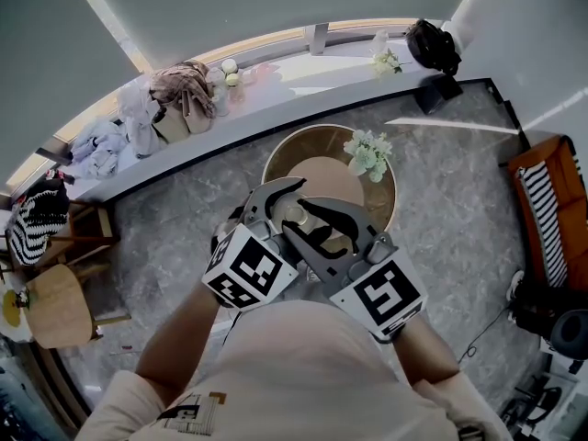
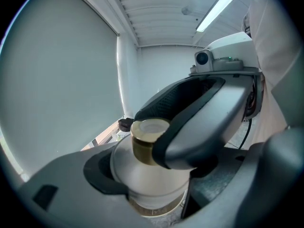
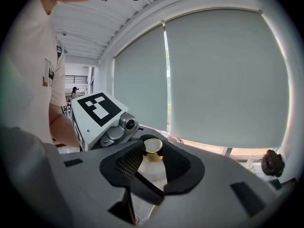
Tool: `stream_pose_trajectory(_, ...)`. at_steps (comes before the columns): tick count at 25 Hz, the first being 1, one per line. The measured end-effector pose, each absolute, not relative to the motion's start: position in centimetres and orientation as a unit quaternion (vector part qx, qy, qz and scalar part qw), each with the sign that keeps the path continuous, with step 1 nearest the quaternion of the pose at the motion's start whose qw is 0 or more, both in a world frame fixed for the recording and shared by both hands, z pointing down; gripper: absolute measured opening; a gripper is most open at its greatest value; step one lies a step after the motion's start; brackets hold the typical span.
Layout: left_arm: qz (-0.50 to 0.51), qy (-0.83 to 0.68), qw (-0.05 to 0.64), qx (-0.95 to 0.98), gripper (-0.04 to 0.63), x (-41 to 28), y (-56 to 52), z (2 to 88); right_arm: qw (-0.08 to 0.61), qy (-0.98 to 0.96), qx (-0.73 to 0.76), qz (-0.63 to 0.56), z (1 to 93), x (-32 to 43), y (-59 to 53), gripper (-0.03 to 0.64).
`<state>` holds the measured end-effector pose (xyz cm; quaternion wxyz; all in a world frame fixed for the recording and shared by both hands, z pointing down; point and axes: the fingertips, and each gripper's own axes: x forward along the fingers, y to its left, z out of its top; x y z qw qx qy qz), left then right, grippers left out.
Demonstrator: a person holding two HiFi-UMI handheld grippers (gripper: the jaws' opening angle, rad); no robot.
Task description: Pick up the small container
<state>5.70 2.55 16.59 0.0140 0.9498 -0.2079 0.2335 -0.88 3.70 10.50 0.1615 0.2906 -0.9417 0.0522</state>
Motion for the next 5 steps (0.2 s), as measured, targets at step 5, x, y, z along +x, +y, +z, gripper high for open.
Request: stream_pose_trajectory(5, 0.232, -0.205, 0.013, 0.951, 0.328, 6.04, 2.19, 16.74, 0.161, -0.941, 0.292, 0.05, 10.63, -0.57, 3.3, 0.126)
